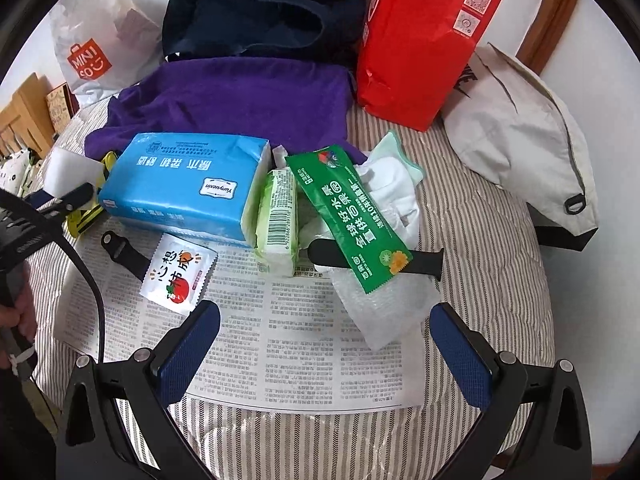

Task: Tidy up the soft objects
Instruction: 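Reach left tool to the white sponge and grasp it while right tool approaches green packet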

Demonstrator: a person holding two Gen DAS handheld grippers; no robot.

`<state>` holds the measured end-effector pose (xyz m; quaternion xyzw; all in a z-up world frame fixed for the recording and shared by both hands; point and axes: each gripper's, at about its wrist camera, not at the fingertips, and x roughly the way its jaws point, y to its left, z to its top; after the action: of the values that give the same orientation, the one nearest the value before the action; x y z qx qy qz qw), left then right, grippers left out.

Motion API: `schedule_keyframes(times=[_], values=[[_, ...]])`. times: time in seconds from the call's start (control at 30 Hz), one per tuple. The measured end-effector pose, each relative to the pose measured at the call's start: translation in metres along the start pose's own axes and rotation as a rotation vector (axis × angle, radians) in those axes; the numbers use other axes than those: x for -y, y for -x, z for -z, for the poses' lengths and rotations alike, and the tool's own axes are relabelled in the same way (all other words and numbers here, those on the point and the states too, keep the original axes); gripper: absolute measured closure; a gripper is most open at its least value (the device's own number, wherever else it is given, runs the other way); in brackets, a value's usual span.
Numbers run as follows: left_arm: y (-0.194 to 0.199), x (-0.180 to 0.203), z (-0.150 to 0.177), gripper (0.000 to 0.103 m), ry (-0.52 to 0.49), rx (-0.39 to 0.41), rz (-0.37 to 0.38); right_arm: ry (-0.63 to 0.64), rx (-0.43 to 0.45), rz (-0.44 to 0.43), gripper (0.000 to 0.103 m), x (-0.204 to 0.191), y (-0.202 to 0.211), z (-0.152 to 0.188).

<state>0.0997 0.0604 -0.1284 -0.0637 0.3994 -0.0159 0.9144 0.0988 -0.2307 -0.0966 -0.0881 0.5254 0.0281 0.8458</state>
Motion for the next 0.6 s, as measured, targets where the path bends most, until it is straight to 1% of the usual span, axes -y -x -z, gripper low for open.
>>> schedule_keyframes(times=[0.07,0.17,0.33,0.47,0.6], values=[[0.007,-0.004,-0.001,0.021,0.032,0.005,0.001,0.002,-0.001,-0.006,0.0,-0.001,-0.001,0.001],[0.015,-0.009,-0.002,0.021,0.07,0.004,0.029,0.005,0.0,-0.015,0.0,-0.002,-0.001,0.002],[0.022,-0.006,-0.006,0.021,0.068,0.003,-0.006,0.006,-0.001,-0.022,0.0,-0.003,-0.002,0.006],[0.029,-0.006,-0.008,0.022,0.087,-0.002,-0.009,-0.012,0.006,-0.028,0.0,0.004,-0.002,0.009],[0.039,-0.008,-0.007,0.022,0.111,0.009,0.014,-0.047,0.034,-0.032,0.0,0.021,-0.002,0.01]])
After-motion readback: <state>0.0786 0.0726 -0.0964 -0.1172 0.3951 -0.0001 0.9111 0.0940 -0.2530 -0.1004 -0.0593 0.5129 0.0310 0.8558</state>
